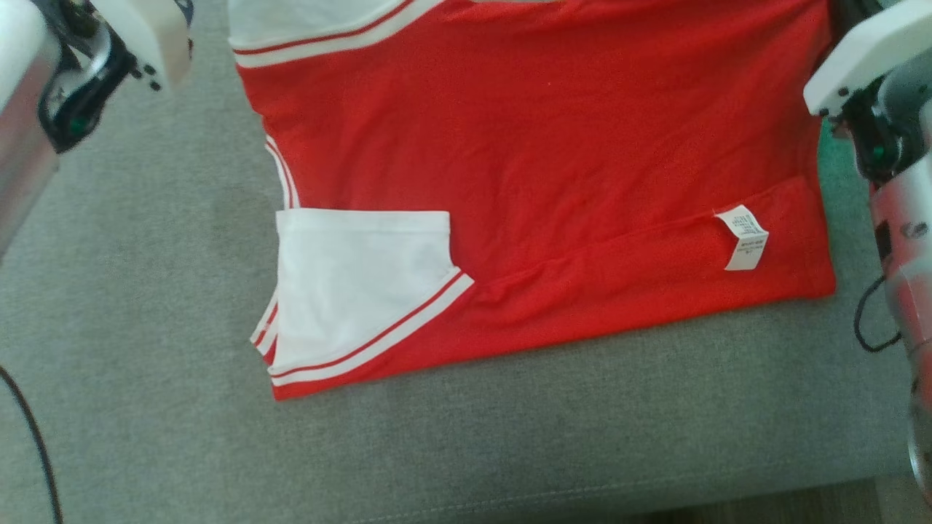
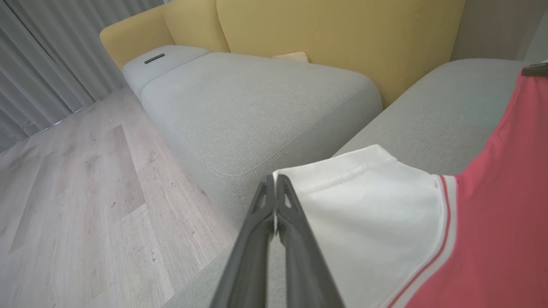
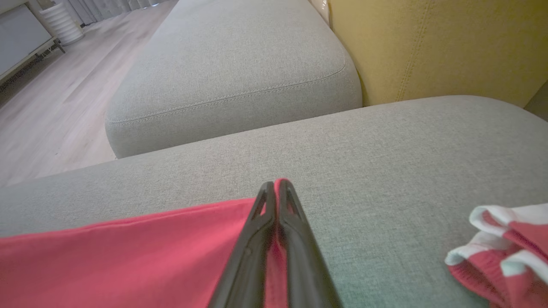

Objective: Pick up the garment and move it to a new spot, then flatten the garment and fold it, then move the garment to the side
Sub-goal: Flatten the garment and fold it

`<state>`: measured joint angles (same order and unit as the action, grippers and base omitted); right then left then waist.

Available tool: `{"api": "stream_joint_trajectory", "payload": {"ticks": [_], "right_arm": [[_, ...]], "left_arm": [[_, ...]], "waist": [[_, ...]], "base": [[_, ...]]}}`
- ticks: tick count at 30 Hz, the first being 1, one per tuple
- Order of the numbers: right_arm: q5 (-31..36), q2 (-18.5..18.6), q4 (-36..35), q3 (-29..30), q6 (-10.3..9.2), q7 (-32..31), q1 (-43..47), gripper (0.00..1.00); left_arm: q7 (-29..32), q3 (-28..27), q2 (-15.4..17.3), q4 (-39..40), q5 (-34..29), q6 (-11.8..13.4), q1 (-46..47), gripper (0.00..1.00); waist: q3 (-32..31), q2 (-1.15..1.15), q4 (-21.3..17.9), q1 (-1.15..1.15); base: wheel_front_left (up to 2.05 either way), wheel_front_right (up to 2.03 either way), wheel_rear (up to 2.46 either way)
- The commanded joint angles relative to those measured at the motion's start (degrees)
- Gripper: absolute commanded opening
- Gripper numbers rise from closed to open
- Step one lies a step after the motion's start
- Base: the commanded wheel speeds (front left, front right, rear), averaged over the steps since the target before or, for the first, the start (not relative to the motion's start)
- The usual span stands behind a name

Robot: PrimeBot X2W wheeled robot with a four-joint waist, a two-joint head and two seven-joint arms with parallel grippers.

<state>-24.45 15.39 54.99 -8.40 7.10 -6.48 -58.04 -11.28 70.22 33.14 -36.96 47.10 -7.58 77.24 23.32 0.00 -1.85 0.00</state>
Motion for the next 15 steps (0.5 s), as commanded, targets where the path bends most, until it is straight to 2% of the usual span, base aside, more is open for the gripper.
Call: {"api": "stream_joint_trajectory", "payload": {"ticks": [1,8,12,15], "right_arm": [[-0.51,0.34,-1.56,-0.27,0.39,0.62,0.67,0.00],[-3.02,2.22,-2.49,0.53,0.39,1.46,6.71,0.00],[-4.02,2.63,-3.88,1.40,0.39,2.14,10.11,0.00],[-4.44,2.84,-5.21,1.95,0.39,2.32,12.77,0.00]], "left_arm": [[-0.70,-3.06,2.01,0.52,0.76,0.15,1.67,0.00],[-1.27,-3.65,3.34,5.57,5.64,0.69,-5.05,0.00],[-1.82,-4.15,6.49,11.53,7.57,3.63,-10.64,0.00],[-2.17,-4.36,9.26,17.69,9.04,7.07,-15.77,0.00]], "waist": [[-0.78,0.00,0.53,0.00],[-3.54,0.00,2.52,0.00],[-4.94,0.00,2.87,0.00],[-5.75,0.00,3.28,0.00]], "base": [[0.00,0.00,0.00],[0.00,0.00,0.00],[0.00,0.00,0.00],[0.00,0.00,0.00]]}}
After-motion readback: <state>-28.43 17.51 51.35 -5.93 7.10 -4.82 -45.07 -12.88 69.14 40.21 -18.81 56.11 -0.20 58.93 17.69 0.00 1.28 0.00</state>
